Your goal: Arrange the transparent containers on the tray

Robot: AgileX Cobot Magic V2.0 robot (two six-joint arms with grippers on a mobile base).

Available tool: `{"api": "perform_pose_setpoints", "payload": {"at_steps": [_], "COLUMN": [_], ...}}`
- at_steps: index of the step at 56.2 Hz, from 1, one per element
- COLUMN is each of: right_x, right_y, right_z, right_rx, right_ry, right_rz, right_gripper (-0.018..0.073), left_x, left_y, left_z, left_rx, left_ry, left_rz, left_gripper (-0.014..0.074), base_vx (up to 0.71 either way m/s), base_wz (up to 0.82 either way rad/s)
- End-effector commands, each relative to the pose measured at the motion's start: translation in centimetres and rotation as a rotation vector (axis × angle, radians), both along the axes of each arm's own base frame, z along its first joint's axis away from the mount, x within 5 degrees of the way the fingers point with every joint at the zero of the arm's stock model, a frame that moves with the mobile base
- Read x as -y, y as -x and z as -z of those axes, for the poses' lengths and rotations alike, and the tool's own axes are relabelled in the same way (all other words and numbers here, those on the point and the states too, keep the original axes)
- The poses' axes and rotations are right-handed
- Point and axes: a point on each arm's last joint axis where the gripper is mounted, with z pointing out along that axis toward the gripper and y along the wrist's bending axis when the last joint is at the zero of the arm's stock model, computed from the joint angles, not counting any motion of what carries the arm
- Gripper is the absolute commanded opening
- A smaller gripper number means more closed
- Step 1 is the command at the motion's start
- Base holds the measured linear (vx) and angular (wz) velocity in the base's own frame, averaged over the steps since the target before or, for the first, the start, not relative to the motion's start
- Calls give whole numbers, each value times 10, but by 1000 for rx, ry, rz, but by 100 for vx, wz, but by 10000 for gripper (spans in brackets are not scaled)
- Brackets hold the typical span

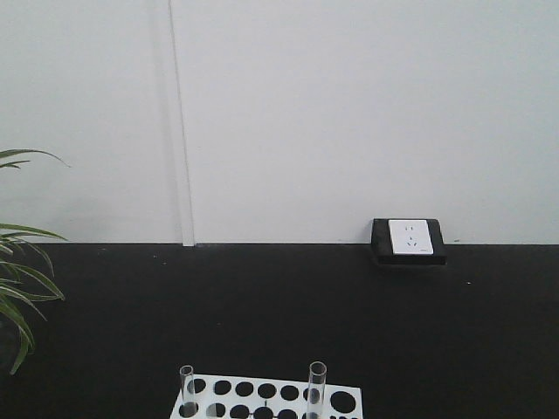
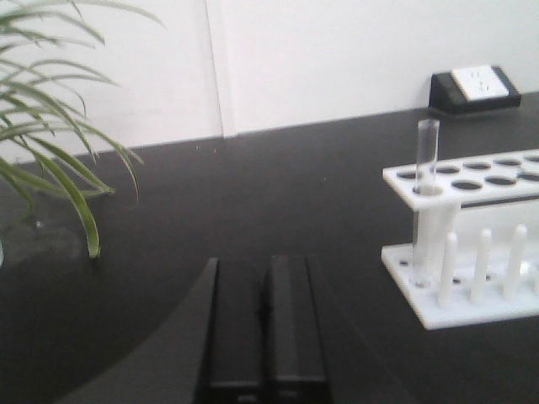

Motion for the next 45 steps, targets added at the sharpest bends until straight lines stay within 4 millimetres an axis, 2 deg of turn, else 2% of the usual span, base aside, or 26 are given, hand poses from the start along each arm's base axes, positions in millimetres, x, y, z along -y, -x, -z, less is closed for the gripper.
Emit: {"api": "perform_pose_setpoints", "payload": {"at_steps": [1,9,14,18,24,28,30,35,40,45], "right_x": [-2,-5,-4,-4,-3,-2,-3,-3,-4,-5], "right_y": [0,3,8,16,26,24,18,-1,-28,-55], "right_z": [-12,-34,-55,-86,-141,-171,-191,-220,-236,-239], "right_rx": [157,320,371,431,494,511,515,504,479,431], "right_ry": [31,57,59,73,129,154,159,161,161,161], "right_rz": [-24,-46,-41,-31,-10,-3,-2,-6,-16,-25], "right_gripper": [-8,-8,-8,-8,-8,-8,-8,-8,-8,-8], "left_x": [1,1,0,-1,-3,-2,-2,1,6,10], "left_y": [1,5,9,15,27,23,17,0,-26,-52], "left_z": [-9,-27,-44,-67,-120,-147,-163,-193,-206,-210], "left_rx": [174,358,391,411,479,493,495,477,427,362], "left_ry": [42,86,133,153,127,52,24,17,26,60], "left_rz": [12,23,29,30,23,10,5,5,8,14], "left_gripper": [2,2,2,2,2,2,2,2,2,2], "base_vx": [0,0,0,0,0,0,0,0,0,0], "base_wz": [0,0,0,0,0,0,0,0,0,0]}}
